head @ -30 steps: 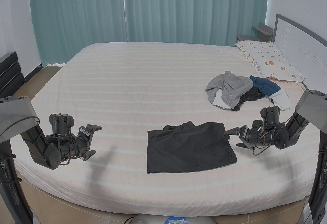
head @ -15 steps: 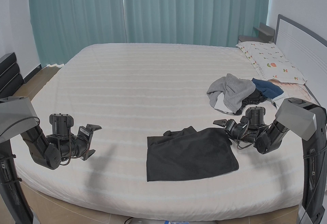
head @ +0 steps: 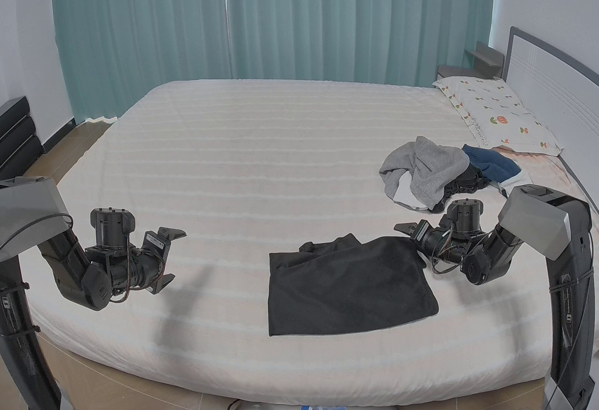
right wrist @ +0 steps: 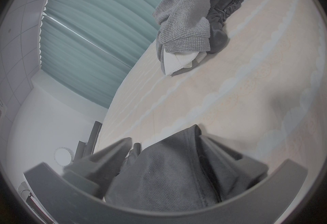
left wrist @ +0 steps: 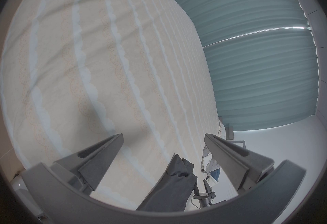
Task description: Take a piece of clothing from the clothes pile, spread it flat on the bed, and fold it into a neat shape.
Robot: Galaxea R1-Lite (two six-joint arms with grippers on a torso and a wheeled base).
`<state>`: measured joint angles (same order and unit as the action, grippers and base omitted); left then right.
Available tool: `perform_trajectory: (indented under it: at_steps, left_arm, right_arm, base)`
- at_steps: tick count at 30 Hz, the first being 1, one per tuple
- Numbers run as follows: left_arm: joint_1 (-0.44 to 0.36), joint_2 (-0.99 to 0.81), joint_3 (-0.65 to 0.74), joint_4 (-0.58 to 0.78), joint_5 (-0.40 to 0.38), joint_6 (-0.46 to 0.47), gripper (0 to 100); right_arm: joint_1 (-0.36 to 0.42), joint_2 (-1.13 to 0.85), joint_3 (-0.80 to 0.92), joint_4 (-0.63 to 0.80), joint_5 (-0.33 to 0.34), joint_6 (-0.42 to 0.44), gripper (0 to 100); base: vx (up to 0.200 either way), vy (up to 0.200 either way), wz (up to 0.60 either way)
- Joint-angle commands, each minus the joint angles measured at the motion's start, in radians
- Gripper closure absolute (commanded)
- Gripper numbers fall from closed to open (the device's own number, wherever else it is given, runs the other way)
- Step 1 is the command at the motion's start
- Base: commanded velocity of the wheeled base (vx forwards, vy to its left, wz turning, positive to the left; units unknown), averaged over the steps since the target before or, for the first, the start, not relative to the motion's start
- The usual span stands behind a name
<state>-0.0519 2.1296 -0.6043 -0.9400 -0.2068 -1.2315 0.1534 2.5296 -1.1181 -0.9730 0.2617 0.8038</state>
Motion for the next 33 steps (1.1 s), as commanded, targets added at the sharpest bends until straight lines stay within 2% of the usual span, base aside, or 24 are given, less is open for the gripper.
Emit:
perform_trajectory:
  at_steps: [1,12,33]
  left_arm:
    - [-0.002,0.001,0.000,0.000,0.000,0.000,0]
    - [-0.002,0.001,0.001,0.000,0.000,0.000,0]
    - [-0.002,0.001,0.000,0.000,-0.002,0.000,0]
  right_arm:
    - [-0.008,0.009,-0.002,0.004,0.001,0.000,100]
    - [-0.038,-0.002,0.003,0.007,-0.001,0.044,100]
    - [-0.068,0.003,0.000,0.011,0.001,0.043,100]
  base:
    - [0.000,0.000,0.00]
    - [0.000,0.000,0.00]
    - [0.000,0.000,0.00]
